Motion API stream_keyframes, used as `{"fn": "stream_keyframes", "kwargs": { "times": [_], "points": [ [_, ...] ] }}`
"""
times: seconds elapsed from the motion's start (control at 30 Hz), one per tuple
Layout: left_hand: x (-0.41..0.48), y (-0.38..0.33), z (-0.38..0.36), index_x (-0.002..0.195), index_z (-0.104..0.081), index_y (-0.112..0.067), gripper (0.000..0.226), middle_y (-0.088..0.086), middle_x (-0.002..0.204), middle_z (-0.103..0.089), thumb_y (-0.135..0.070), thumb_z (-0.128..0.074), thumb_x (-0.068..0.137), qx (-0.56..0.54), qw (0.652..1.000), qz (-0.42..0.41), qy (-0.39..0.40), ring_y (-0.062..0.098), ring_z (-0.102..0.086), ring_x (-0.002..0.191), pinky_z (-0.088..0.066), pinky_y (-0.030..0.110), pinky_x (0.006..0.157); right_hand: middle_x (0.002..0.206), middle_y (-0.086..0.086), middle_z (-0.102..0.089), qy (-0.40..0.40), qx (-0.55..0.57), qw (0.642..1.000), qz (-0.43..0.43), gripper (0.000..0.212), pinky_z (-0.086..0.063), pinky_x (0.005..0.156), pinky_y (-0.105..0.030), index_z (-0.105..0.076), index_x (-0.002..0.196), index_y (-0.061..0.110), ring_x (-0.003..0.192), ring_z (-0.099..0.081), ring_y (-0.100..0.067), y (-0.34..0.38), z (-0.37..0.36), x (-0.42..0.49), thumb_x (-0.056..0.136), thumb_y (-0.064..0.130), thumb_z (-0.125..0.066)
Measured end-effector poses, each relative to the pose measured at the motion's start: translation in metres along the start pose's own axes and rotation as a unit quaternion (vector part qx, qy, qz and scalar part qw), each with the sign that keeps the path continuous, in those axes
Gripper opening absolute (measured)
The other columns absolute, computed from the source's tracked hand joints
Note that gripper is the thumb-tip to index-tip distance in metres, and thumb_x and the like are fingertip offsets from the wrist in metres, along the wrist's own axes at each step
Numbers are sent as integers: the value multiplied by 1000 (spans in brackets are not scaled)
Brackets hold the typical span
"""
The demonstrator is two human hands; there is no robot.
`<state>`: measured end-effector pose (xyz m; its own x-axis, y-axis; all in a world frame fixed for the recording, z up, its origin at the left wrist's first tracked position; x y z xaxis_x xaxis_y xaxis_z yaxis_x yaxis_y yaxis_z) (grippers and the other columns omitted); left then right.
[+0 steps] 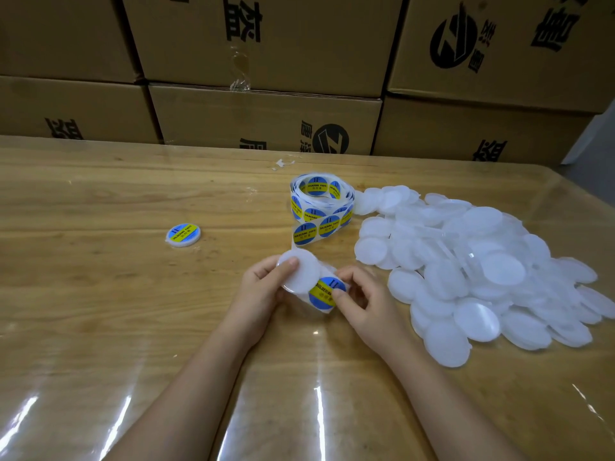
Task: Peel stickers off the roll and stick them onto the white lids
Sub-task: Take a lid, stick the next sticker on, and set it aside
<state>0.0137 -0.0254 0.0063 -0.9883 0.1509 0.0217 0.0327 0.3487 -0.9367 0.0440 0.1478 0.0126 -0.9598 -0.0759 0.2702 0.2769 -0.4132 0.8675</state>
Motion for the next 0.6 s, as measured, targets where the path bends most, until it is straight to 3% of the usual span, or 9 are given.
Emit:
{"fn": "stream_keyframes", "kwargs": {
  "times": [0.13, 0.2, 0.27, 0.4, 0.5, 0.6],
  "points": [
    [5, 1, 0, 89, -67, -12, 17, 3, 78, -68, -22, -55, 94, 17, 990, -34, -134, 13, -61, 67, -49, 24, 50, 79, -8, -52, -7, 25, 999, -26, 16, -35, 63, -21, -63, 85, 28, 64, -42, -13, -3, 0, 1, 90, 13, -62],
    [5, 1, 0, 89, -61, -12, 17, 1, 78, -66, -22, -50, 97, 38, 979, -60, -193, 10, -63, 63, -52, 24, 48, 85, -13, -57, -7, 32, 999, -39, 12, -38, 66, -27, -66, 90, 26, 70, -47, -23, -3, 0, 2, 92, 15, -60],
    [5, 2, -1, 91, -56, -14, 15, 6, 85, -65, -24, -47, 98, 54, 971, -81, -217, 14, -65, 66, -55, 28, 51, 87, -14, -58, -7, 29, 999, -44, 12, -39, 67, -27, -66, 93, 27, 72, -48, -23, -5, -1, 3, 92, 17, -58],
    [3, 7, -3, 86, -54, -20, 11, 4, 82, -62, -27, -54, 95, 153, 967, -109, -174, 20, -62, 70, -53, 32, 55, 84, -5, -59, -16, 48, 998, -36, 21, -40, 68, -20, -62, 89, 34, 72, -48, -8, -5, -1, 3, 93, 13, -58],
    [1, 9, -3, 78, -50, -26, 14, -13, 70, -59, -31, -60, 87, 234, 951, -124, -157, 14, -53, 61, -43, 33, 52, 77, 10, -57, -14, 88, 995, -36, 18, -40, 69, -13, -60, 86, 32, 69, -49, 1, -4, 1, 3, 92, 15, -57],
    [-1, 8, -5, 70, -48, -32, 19, -2, 65, -57, -26, -63, 79, 222, 961, -108, -120, 12, -47, 47, -38, 26, 42, 73, 16, -57, 4, 102, 994, -34, 11, -39, 69, -12, -58, 84, 31, 70, -50, -1, -5, 1, 3, 84, 23, -51]
  ]
}}
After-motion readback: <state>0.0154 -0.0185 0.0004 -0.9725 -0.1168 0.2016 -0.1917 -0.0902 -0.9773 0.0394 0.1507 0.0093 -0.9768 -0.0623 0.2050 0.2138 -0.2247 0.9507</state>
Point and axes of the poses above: each hand's wrist, its own x-axis towards the middle knuckle, its own z-axis out of the back of the hand, y = z × x, the point moved 1 cm from there along x, towards the middle knuckle
